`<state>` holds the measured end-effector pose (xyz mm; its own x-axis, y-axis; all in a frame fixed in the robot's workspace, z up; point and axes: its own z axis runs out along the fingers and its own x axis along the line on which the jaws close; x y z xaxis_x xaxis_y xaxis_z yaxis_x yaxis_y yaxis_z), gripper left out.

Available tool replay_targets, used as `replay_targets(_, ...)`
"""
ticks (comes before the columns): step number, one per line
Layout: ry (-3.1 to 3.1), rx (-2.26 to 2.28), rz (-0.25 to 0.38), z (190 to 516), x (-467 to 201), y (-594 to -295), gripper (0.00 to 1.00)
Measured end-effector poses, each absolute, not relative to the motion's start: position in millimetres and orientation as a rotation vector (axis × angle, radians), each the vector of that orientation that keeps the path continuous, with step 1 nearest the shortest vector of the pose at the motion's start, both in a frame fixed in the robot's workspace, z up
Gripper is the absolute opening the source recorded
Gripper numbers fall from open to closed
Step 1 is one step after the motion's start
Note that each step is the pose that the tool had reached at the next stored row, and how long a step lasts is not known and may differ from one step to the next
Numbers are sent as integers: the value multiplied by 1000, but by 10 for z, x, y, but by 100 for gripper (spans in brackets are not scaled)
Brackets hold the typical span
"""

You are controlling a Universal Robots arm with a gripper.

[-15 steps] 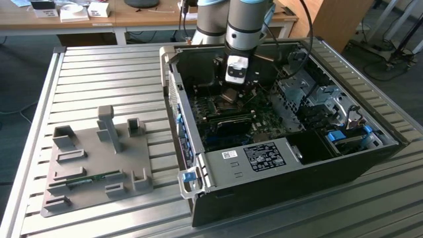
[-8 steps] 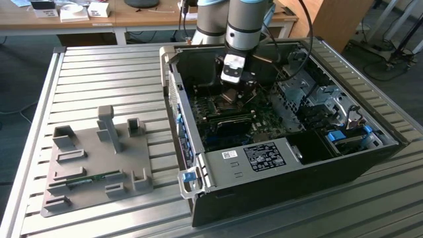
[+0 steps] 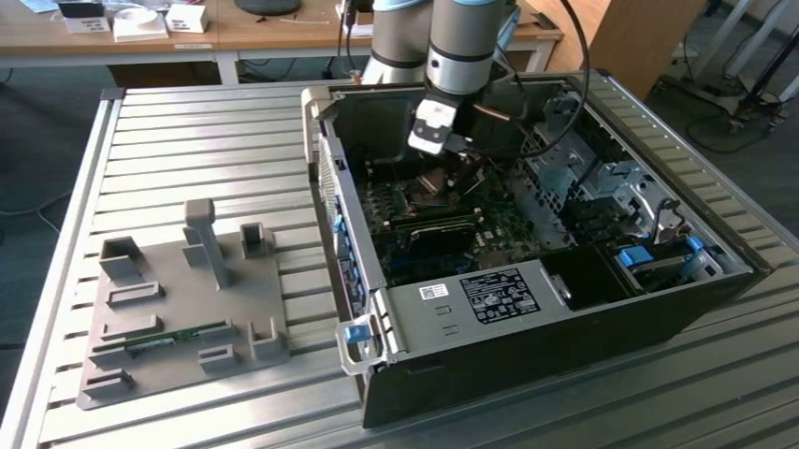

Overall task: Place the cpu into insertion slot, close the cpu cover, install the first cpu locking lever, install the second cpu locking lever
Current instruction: 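Place the cpu into insertion slot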

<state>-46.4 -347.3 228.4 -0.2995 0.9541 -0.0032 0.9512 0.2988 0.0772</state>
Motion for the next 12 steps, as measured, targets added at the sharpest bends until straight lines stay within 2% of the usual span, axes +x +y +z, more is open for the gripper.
replay_targets(12,2290,2069,85,2284,-464,-3473,54)
